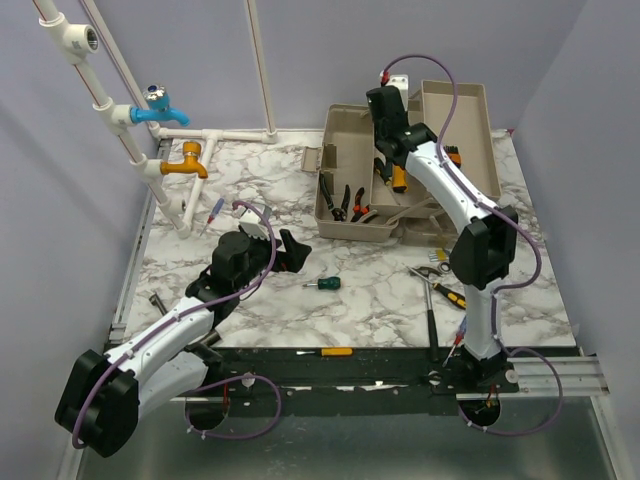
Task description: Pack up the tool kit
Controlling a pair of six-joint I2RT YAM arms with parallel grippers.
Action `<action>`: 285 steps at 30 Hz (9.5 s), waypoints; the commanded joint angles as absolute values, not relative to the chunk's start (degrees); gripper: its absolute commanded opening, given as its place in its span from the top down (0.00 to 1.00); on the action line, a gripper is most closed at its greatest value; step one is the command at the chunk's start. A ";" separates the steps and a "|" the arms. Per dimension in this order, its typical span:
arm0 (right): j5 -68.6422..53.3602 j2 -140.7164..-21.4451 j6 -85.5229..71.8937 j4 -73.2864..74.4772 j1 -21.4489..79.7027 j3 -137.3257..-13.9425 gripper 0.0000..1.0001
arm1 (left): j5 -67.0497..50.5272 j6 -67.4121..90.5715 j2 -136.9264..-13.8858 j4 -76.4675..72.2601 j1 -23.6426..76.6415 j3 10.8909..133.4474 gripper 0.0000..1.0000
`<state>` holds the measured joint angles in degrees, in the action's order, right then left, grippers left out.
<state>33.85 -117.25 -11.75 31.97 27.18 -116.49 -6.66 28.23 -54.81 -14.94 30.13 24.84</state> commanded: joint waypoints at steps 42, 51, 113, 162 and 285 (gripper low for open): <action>22.65 -52.47 -27.12 28.11 25.57 -57.69 0.48 | 3.31 31.98 -100.38 9.71 28.30 71.79 0.67; 8.30 -53.12 -39.67 38.18 25.55 -47.02 0.45 | 3.90 37.08 -93.41 5.87 24.23 60.80 1.00; 23.64 -66.43 -105.38 40.36 6.95 -26.85 0.44 | 4.13 34.89 -67.03 -16.35 23.73 33.20 0.33; 33.80 -32.42 -53.79 31.80 6.86 -56.72 0.99 | 1.28 33.40 -68.28 -18.71 23.77 33.49 0.32; 28.62 -53.39 -58.32 47.48 6.33 -42.31 0.08 | 0.00 39.72 -51.84 -10.47 23.83 26.59 0.32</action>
